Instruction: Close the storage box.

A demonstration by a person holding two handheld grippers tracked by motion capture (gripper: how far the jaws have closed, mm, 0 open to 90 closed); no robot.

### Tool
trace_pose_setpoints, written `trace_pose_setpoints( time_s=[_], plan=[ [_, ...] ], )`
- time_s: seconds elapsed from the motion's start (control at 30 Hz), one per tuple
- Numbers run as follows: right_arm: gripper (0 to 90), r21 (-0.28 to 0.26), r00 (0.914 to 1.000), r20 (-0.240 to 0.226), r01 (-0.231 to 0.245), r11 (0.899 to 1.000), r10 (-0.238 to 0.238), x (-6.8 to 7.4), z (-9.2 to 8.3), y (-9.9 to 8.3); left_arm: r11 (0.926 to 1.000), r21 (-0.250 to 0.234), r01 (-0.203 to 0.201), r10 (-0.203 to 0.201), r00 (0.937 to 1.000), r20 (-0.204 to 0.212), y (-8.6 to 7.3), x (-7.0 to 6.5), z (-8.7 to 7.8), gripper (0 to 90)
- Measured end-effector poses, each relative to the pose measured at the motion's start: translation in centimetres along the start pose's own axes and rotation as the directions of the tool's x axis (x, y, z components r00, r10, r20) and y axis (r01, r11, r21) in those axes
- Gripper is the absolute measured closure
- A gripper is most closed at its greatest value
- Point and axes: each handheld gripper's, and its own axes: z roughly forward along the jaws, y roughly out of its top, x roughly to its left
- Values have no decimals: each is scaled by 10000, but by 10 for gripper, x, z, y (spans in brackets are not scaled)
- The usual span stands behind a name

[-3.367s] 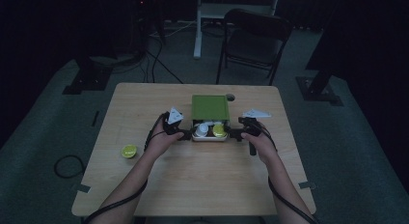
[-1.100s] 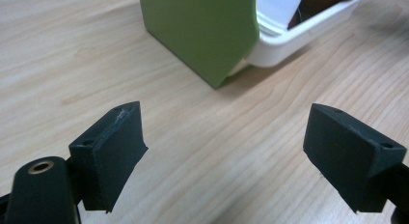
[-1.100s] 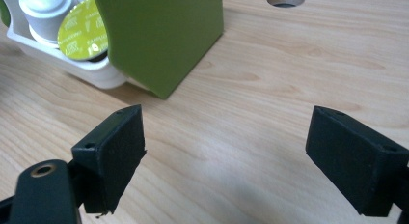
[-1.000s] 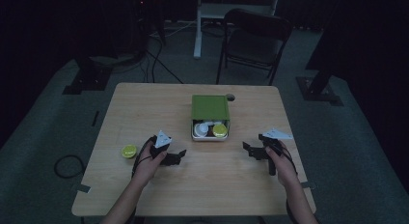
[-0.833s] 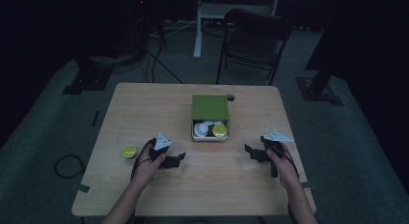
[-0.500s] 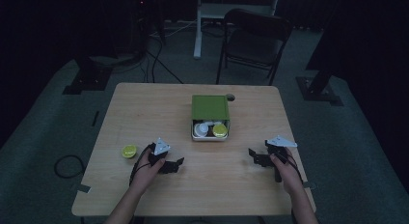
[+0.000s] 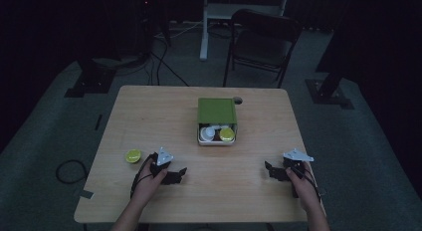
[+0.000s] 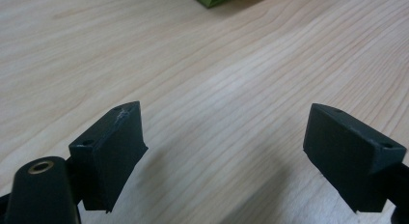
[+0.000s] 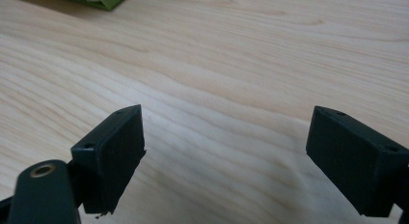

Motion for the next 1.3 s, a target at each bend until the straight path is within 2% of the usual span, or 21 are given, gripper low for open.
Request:
trace_pose_setpoints(
  time_s=[0.1,0.2,0.27,0.37,0.43,0.6,0.7,0.8,1.03,1.13,1.3],
  plan=[
    [130,66,9998,83,-153,9999,153,-1,-3,-3,9998,178,37,-38,10000,14,-3,-1,-1,147],
    [130,58,9989,353,-301,9995,299,-2,-5,-5,9992,384,104,-103,9999,-39,-4,-1,-2,147],
    [130,366,9982,558,-220,9991,199,-3,-6,-7,9977,670,72,-63,9999,-141,-5,-1,-2,147],
    [127,834,9964,841,-7,9965,-63,-2,-7,-9,9970,771,23,-3,9997,-262,-6,-2,-3,147],
    [120,969,9953,964,-172,9951,78,-3,-8,-11,9962,873,29,-1,9995,-314,-5,-3,-3,147],
    [117,1074,9913,1031,-933,9898,822,-8,-10,-13,9973,727,133,-100,9989,-464,-7,-5,-2,135],
    [115,1071,9905,1079,-968,9895,852,-9,-10,-13,9971,738,192,-152,9984,-548,-7,-6,-2,128],
    [112,1078,9900,1109,-989,9892,869,-8,-10,-13,9952,765,610,-534,9938,-980,-7,-11,-2,106],
    [112,1021,9802,1562,-1384,9851,1215,-6,-9,-12,9916,783,1030,-911,9856,-1421,-6,-16,-1,89],
    [112,996,9766,1695,-1508,9835,1326,-6,-8,-12,9911,794,1068,-944,9848,-1460,-6,-17,-1,84],
    [112,993,9761,1713,-1524,9833,1339,-6,-8,-12,9908,795,1100,-973,9841,-1483,-5,-17,0,74]
  ],
)
